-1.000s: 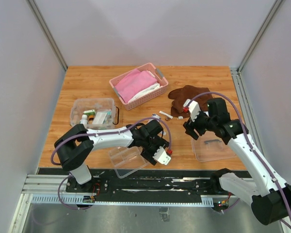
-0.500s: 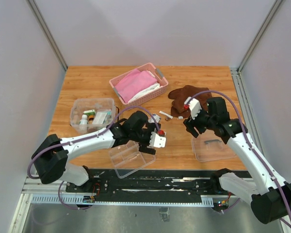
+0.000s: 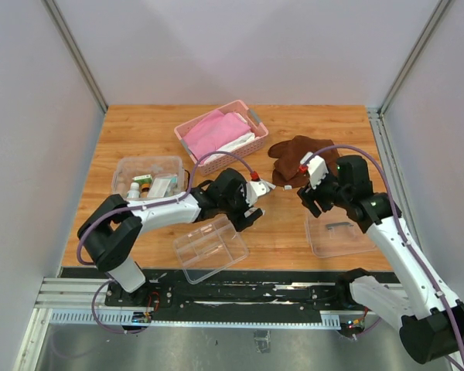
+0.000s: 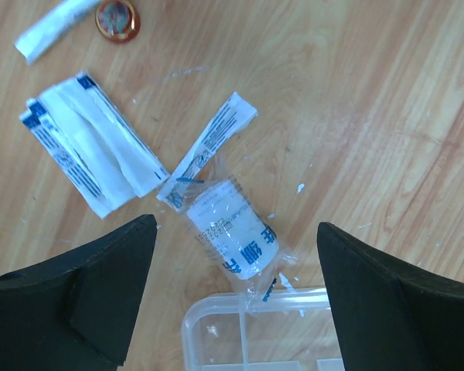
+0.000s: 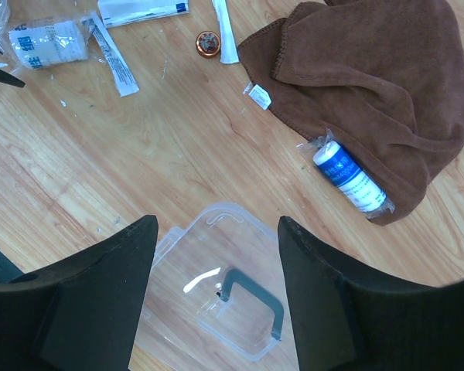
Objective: Organize the medicine kit
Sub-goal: Pick up the pill bottle at the center of the board.
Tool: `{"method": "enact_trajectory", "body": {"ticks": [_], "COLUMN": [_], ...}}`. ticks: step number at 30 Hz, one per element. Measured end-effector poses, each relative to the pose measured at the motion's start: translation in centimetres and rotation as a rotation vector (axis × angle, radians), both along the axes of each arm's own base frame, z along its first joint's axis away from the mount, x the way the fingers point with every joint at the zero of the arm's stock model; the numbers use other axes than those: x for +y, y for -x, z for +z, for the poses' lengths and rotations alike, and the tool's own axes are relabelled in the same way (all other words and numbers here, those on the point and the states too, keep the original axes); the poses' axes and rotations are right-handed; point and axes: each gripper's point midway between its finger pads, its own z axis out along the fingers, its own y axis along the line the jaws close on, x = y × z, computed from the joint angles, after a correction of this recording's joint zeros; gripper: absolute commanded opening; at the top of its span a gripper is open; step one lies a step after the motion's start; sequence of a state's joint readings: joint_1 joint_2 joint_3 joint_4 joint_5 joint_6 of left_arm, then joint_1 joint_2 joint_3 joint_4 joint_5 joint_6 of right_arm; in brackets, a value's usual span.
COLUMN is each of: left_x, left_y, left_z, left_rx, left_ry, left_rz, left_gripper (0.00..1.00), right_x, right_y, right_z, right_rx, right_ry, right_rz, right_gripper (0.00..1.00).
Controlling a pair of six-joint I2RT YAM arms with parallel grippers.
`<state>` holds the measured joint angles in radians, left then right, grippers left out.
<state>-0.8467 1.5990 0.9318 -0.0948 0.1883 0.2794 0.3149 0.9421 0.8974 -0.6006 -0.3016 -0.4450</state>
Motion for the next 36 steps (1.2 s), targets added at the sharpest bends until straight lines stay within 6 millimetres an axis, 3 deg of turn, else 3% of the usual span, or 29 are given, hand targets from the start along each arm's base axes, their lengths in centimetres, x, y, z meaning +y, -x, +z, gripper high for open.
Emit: {"method": "enact_trajectory", "body": {"ticks": [5, 11, 27, 31, 36], "left_x": [0.6, 0.9, 0.9, 0.7, 0.4], "left_y": [-0.1, -0.3, -0.6, -0.4, 0.3], "left_z": [-2.1, -3.4, -3.5, -2.3, 2.0], "left_rx": [0.058, 0.079, 0.055, 0.017, -0.119], "left_ry": [-0.041, -0.073, -0.094, -0.078, -0.022], "left_rz": [0.077, 0.109, 0.079, 0.016, -0.145], "left_gripper": [0.87, 0.74, 0.38, 0.36, 0.37], "right_x": [-0.3, -0.3, -0.2, -0.2, -0.2], "right_y": [-0.1, -0.1, 0.1, 0.1, 0.1], "right_z": [0.1, 0.1, -0.1, 0.0, 0.1], "right_rx": [-0.008, -0.007, -0.002, -0.005, -0.01], "right_ry": [-0.003, -0.004, -0.01, -0.01, -0.012], "right_rz": [-0.01, -0.011, -0.004, -0.003, -0.003], "right_gripper": [0.65, 0.65, 0.65, 0.65, 0.65]}}
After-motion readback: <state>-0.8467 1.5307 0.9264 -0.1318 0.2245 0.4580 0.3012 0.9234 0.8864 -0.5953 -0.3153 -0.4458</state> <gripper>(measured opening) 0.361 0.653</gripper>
